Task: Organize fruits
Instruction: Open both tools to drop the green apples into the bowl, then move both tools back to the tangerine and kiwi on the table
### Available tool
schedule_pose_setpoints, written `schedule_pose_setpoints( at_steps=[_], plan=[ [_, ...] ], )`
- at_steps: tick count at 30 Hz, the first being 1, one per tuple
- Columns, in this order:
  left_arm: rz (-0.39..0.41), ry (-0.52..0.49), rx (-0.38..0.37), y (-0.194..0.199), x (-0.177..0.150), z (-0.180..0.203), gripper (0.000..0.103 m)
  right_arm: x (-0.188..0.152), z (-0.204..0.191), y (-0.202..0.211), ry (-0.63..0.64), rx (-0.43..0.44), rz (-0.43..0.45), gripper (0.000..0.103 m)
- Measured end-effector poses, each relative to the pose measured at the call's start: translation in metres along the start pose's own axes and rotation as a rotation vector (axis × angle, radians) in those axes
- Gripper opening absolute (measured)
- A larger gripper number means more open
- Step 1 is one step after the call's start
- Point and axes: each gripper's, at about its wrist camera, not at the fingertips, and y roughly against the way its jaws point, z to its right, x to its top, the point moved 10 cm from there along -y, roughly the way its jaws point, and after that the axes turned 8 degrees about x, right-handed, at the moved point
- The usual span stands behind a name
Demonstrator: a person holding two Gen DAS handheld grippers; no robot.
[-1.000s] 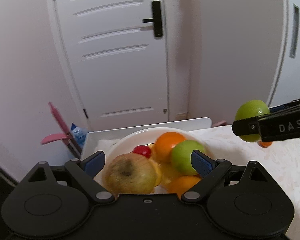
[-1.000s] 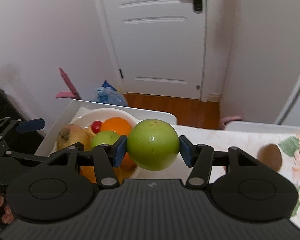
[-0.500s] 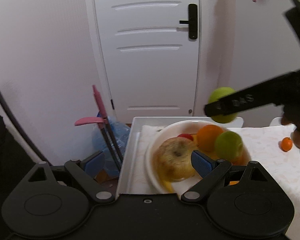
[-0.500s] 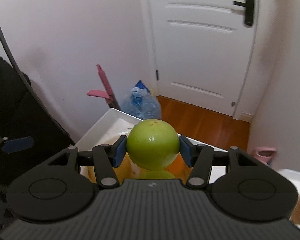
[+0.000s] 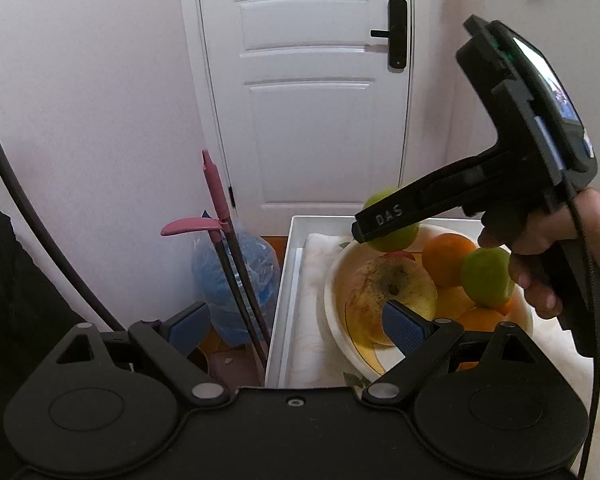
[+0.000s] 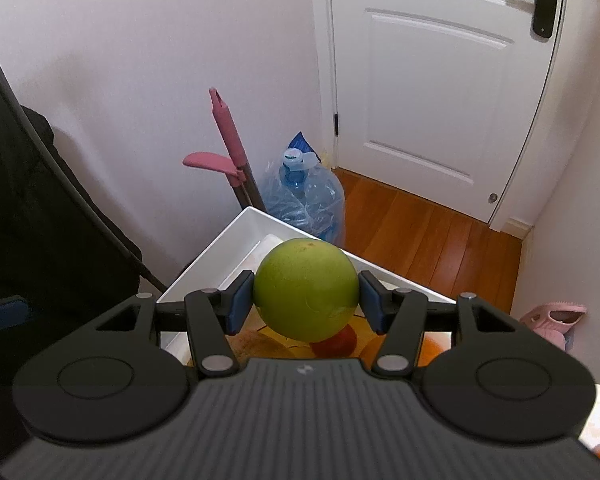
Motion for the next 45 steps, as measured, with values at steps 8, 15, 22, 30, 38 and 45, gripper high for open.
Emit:
schedule_pose_setpoints(
  at_steps=[8, 15, 22, 30, 38, 45],
  plan=[
    [-0.009, -0.007, -0.008, -0.002, 0.000, 0.000, 0.095, 0.003, -0.001, 0.001, 0.023, -0.011, 0.033, 0.093],
    [-0.006, -0.011, -0.016, -0.001, 0.001, 0.001, 0.095, 0.000, 0.003, 0.014, -0.001, -0.020, 0.046, 0.093],
    [0.017, -0.017, -0.027, 0.009, 0.004, 0.005, 0.095, 0.001, 0.004, 0.042, -0.009, -0.035, 0.084, 0.093],
    [0.047, -0.036, -0.041, 0.026, 0.012, 0.013, 0.095, -0.002, 0.005, 0.083, -0.037, -0.056, 0.120, 0.094],
    [0.076, -0.050, -0.066, 0.049, 0.022, 0.026, 0.095, -0.016, 0.009, 0.138, -0.072, -0.118, 0.162, 0.103],
    [0.102, -0.070, -0.093, 0.072, 0.029, 0.048, 0.095, -0.036, 0.028, 0.193, -0.124, -0.162, 0.212, 0.103]
  ],
)
